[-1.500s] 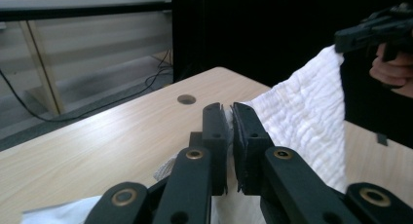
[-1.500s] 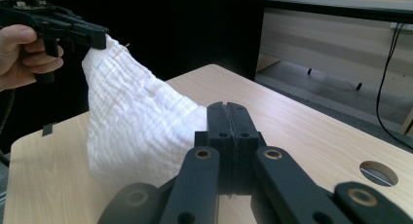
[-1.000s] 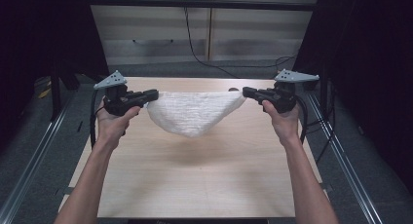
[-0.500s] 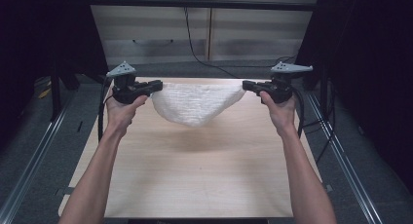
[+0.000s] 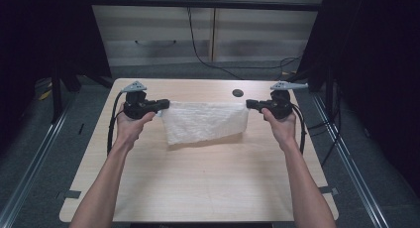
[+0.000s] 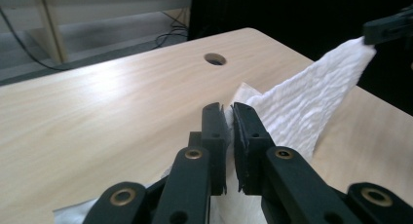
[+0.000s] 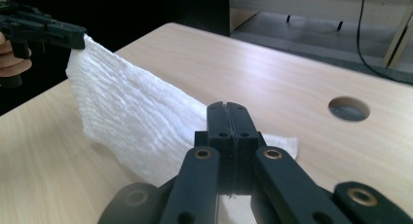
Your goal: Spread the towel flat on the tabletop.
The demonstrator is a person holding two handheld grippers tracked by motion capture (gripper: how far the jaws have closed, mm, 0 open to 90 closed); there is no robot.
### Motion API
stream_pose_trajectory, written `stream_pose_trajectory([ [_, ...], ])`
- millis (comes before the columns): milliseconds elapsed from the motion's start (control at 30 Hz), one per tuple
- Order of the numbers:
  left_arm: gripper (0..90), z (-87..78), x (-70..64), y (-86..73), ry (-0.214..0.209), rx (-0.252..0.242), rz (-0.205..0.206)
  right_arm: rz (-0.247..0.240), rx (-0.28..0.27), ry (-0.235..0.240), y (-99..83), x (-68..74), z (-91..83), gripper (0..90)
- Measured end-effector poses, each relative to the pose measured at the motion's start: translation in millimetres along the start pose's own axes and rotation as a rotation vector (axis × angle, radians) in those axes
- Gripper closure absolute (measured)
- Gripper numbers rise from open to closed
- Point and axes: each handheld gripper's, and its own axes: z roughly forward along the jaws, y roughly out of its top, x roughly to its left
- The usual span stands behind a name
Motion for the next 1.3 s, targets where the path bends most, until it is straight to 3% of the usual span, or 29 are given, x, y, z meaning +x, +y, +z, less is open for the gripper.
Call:
stream_pose_trajectory([
  [267,84.9,-19.8,-27.6,-29.7,-0.053,-0.028,0.031,-0.019,0.001,0.049,-36.9,19.5,-16.2,90.0],
  [333,85.0,-23.8,-32.5,-34.0,-0.043,-0.023,0.054,-0.038,0.016,0.060,-45.5,27.1,-19.2,90.0],
  [400,85.0,-32.7,-37.2,-41.5,-0.074,-0.048,0.028,-0.057,0.039,0.064,-54.2,34.0,-21.7,90.0],
  [467,85.0,-38.8,-43.2,-48.7,-0.068,-0.019,0.056,-0.063,0.049,0.077,-62.9,39.8,-25.0,90.0],
  [533,85.0,-41.3,-45.3,-53.5,-0.071,-0.010,0.050,-0.054,0.059,0.093,-71.7,43.5,-27.2,89.9],
  [567,85.0,-45.3,-49.5,-63.5,-0.076,0.016,0.065,-0.057,0.068,0.094,-75.0,44.7,-27.6,89.9],
  [667,84.9,-47.6,-51.5,-73.8,-0.085,0.036,0.051,-0.054,0.087,0.109,-84.9,48.3,-28.6,89.9],
  [700,84.9,-48.1,-56.1,-85.8,-0.071,0.077,0.078,-0.052,0.099,0.116,-94.1,52.2,-28.7,89.9],
  [733,85.0,-48.1,-56.1,-85.8,-0.071,0.077,0.078,-0.052,0.099,0.116,-94.1,52.2,-28.7,89.9],
  [767,84.9,-49.2,-56.7,-95.6,-0.085,0.089,0.050,-0.042,0.098,0.127,-105.5,56.1,-28.0,89.9],
  [867,84.9,-53.0,-56.9,-105.2,-0.085,0.115,0.041,-0.031,0.107,0.143,-115.9,59.5,-26.9,89.8],
  [1000,84.7,-54.8,-61.7,-119.8,-0.085,0.158,0.058,-0.034,0.126,0.158,-121.4,65.9,-28.1,89.6],
  [1167,83.7,-56.4,-62.0,-130.7,-0.098,0.190,0.038,-0.034,0.166,0.163,-132.1,70.6,-27.9,89.0],
  [1300,83.2,-58.2,-63.0,-135.1,-0.106,0.205,0.036,-0.040,0.164,0.150,-133.7,72.7,-28.0,87.2],
])
